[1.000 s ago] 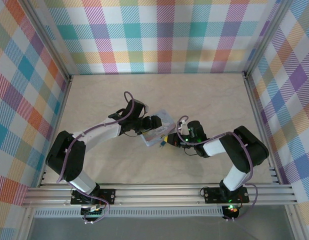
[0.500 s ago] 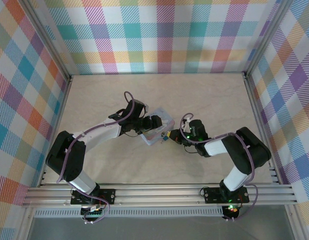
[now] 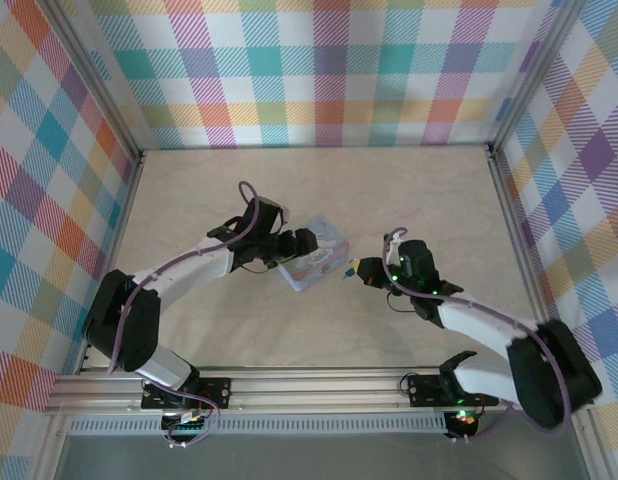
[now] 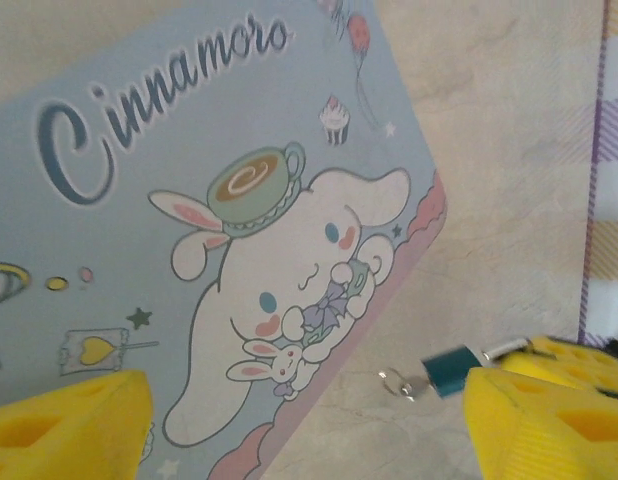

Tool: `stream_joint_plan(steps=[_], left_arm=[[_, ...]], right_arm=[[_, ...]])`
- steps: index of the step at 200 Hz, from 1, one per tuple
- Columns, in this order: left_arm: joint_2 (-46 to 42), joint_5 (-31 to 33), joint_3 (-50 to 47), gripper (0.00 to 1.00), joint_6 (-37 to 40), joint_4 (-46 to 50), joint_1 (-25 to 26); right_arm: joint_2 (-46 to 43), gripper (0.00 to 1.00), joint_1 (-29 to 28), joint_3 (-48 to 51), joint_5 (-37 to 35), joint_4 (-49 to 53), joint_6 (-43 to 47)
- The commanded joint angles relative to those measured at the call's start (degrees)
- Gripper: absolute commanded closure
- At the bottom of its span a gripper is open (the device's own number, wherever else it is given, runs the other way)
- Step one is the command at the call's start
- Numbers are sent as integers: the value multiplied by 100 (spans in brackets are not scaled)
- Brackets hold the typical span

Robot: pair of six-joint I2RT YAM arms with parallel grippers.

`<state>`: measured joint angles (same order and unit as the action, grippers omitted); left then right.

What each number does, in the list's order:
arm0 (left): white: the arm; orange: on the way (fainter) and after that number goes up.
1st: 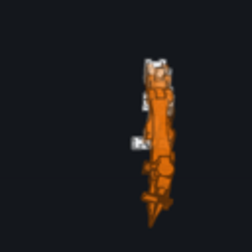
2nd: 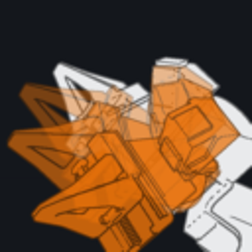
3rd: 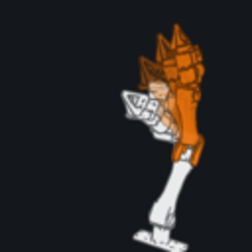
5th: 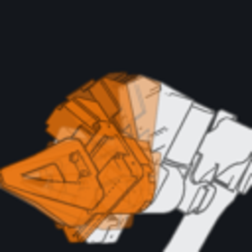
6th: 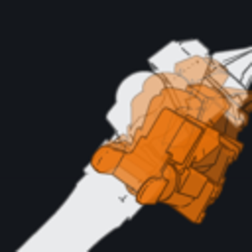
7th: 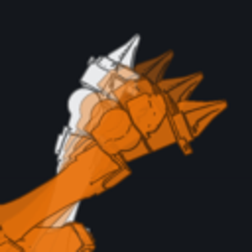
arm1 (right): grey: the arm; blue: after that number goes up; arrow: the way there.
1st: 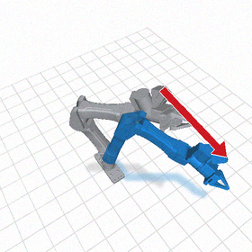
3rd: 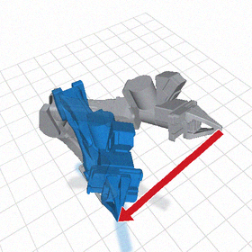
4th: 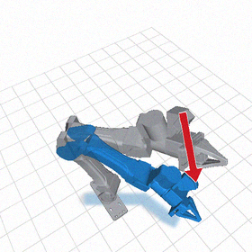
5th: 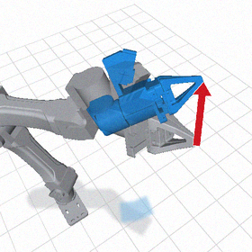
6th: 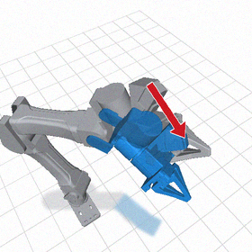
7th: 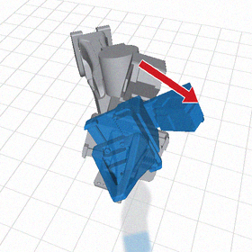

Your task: Unlock a padlock with a key

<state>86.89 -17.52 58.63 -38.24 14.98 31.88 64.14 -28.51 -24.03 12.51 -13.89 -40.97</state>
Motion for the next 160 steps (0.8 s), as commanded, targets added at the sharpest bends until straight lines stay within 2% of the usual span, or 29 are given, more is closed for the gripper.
stream_joint_plan(steps=[1,33,74,118,160], left_arm=[[-395,303,-40,18,198,-72,-92],[-840,831,-304,17,282,-270,-103],[-1519,1438,-806,15,322,-420,-103],[-2232,2066,-1153,12,433,-160,-120],[-2755,2515,-1361,9,513,44,-129]], right_arm=[[-699,97,21,-308,-291,1776,588],[-1452,96,21,-755,-452,3373,695],[-1563,97,21,-970,-178,4442,481],[-1343,97,12,-459,9,4181,240],[-638,97,6,-417,45,3807,352]])
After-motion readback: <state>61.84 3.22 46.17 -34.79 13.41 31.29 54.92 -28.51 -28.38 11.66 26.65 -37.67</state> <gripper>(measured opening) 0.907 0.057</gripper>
